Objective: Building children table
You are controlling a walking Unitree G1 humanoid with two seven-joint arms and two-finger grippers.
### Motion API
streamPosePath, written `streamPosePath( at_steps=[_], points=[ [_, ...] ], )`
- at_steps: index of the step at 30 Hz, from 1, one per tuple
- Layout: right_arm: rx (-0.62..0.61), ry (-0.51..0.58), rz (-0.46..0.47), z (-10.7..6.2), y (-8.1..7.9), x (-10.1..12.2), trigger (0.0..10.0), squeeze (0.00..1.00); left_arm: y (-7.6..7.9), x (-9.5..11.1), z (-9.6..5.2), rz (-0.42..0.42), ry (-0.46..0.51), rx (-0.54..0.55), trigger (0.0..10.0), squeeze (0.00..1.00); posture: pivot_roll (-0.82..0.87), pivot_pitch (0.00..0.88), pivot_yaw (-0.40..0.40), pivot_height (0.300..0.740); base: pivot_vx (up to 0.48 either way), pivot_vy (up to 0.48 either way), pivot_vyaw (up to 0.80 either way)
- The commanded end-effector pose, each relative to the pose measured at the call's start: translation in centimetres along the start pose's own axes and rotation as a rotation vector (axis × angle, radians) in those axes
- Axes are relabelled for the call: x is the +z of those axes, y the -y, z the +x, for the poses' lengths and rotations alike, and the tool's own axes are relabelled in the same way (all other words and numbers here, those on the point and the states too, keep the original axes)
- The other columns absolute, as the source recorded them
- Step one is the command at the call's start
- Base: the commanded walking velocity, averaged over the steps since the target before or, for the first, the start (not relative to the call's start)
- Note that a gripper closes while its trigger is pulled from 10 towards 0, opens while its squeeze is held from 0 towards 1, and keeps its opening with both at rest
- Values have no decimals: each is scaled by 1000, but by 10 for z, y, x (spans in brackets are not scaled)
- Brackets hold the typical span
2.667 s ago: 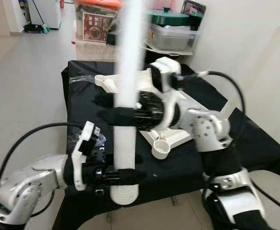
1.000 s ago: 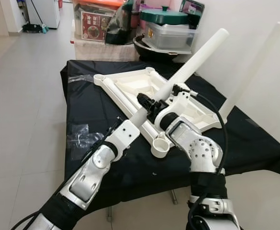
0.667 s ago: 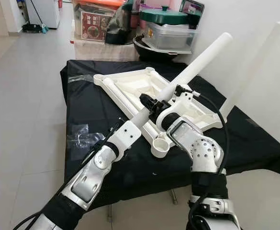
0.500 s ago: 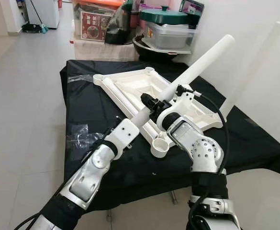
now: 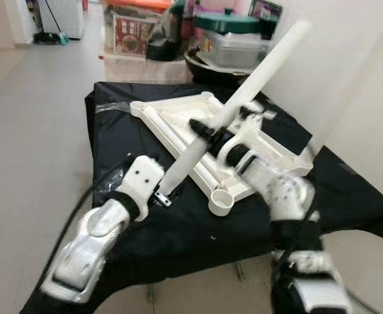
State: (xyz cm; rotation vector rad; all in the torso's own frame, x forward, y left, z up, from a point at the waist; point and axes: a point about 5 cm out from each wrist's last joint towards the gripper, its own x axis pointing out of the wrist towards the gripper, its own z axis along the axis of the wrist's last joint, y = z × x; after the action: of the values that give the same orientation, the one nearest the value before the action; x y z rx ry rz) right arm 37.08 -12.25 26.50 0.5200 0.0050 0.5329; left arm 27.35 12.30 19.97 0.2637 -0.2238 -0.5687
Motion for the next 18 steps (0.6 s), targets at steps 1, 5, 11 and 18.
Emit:
streamPosePath(
  at_steps=[1, 5, 11, 18],
  points=[
    [3, 8, -14, 0, 4, 0, 0, 0, 1, 2, -2, -12, 14, -23, 10000, 1000, 133, 0, -164, 740, 0, 0, 0],
    [30, 27, -193, -5, 20, 33, 0, 0, -12, -3, -24, -79, -11, 50, 10000, 0, 143, 0, -174, 740, 0, 0, 0],
    [104, -36, -373, -13, 30, 48, 0, 0, -12, -9, -42, -105, -57, 65, 10000, 0, 151, 0, -182, 740, 0, 0, 0],
    [169, -160, -485, -20, 43, 33, 0, 0, -10, -16, -54, -125, -97, 53, 10000, 0, 153, 0, -184, 740, 0, 0, 0]
  ],
)
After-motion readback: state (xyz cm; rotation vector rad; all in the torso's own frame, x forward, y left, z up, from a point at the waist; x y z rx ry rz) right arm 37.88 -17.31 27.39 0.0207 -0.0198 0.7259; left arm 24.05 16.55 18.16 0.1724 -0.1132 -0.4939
